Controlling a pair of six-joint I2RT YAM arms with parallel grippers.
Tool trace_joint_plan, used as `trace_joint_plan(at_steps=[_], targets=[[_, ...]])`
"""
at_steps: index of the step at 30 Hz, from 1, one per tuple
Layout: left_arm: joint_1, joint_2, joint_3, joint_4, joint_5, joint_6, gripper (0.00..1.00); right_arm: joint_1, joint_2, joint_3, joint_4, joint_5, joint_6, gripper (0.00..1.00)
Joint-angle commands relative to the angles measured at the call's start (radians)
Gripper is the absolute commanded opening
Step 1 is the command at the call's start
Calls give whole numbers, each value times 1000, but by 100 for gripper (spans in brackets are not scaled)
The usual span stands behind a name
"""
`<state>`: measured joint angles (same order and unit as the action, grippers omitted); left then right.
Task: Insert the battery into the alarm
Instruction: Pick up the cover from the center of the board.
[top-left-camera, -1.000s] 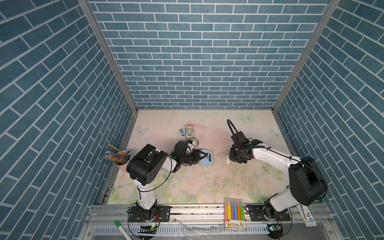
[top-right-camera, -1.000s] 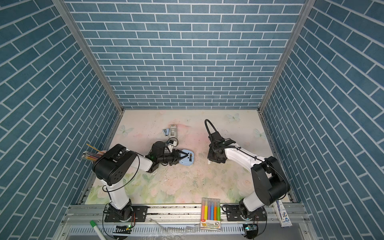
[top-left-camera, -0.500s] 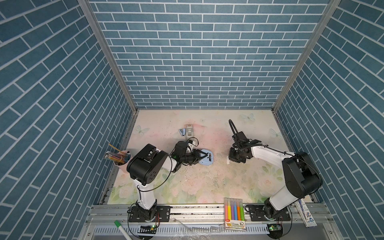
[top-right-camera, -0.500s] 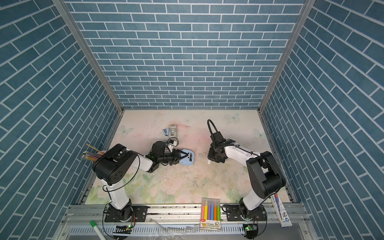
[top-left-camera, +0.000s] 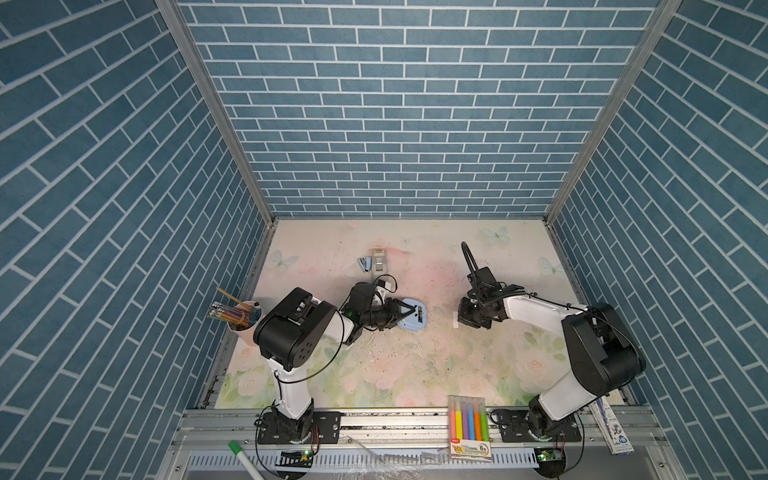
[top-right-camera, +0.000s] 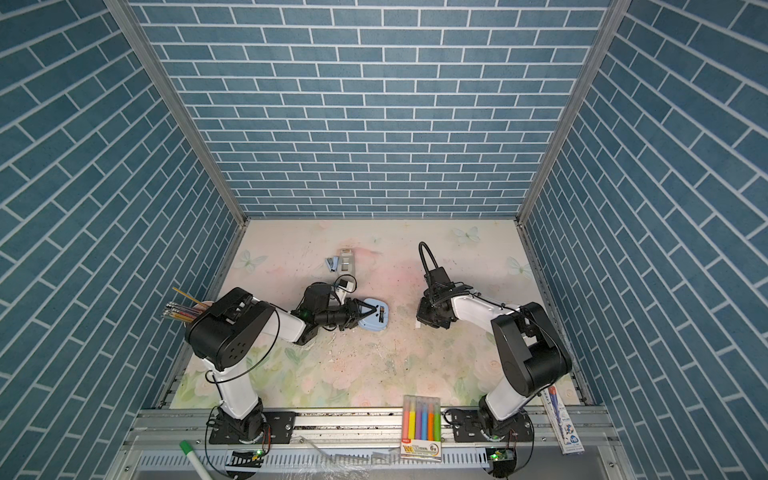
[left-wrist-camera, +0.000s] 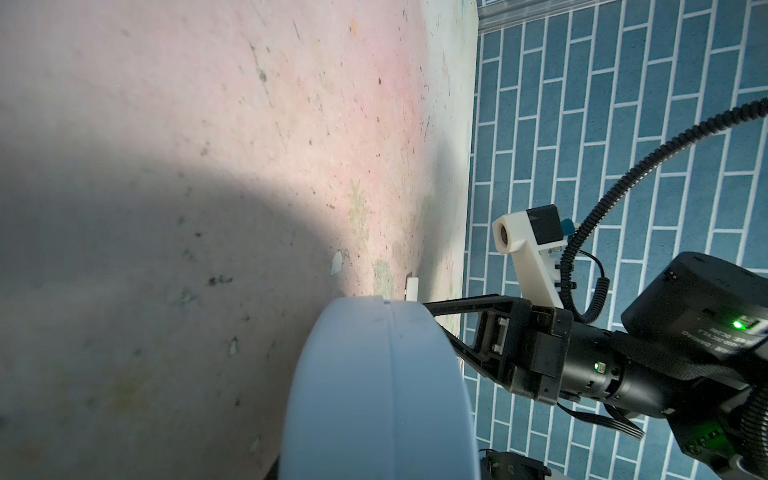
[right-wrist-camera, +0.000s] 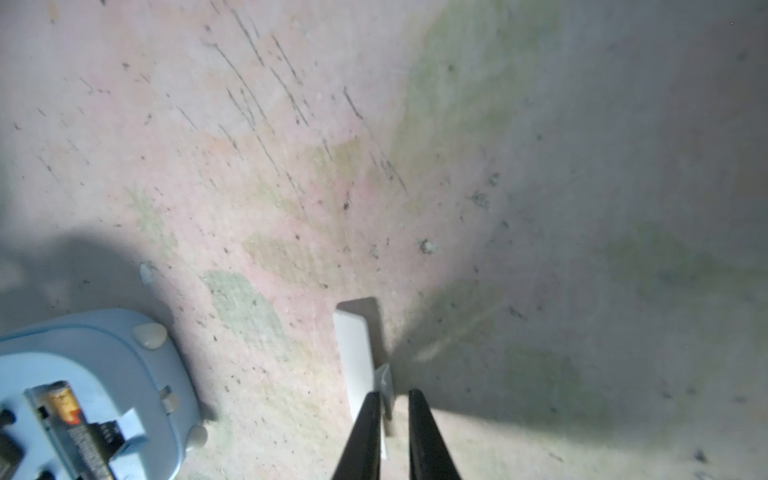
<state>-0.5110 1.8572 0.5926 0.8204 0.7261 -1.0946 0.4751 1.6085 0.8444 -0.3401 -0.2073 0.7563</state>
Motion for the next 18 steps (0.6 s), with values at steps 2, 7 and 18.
trace_joint_plan(at_steps=[2,7,18], targets=[[-5,36,-6,-96,-38,21,1,-13,13,-8,34,-21,-23,16],[-4,35,-6,-97,-39,21,1,-16,11,-21,60,-35,-23,13],[-4,33,-9,-96,-40,21,1,-26,17,-39,82,-56,-18,14]])
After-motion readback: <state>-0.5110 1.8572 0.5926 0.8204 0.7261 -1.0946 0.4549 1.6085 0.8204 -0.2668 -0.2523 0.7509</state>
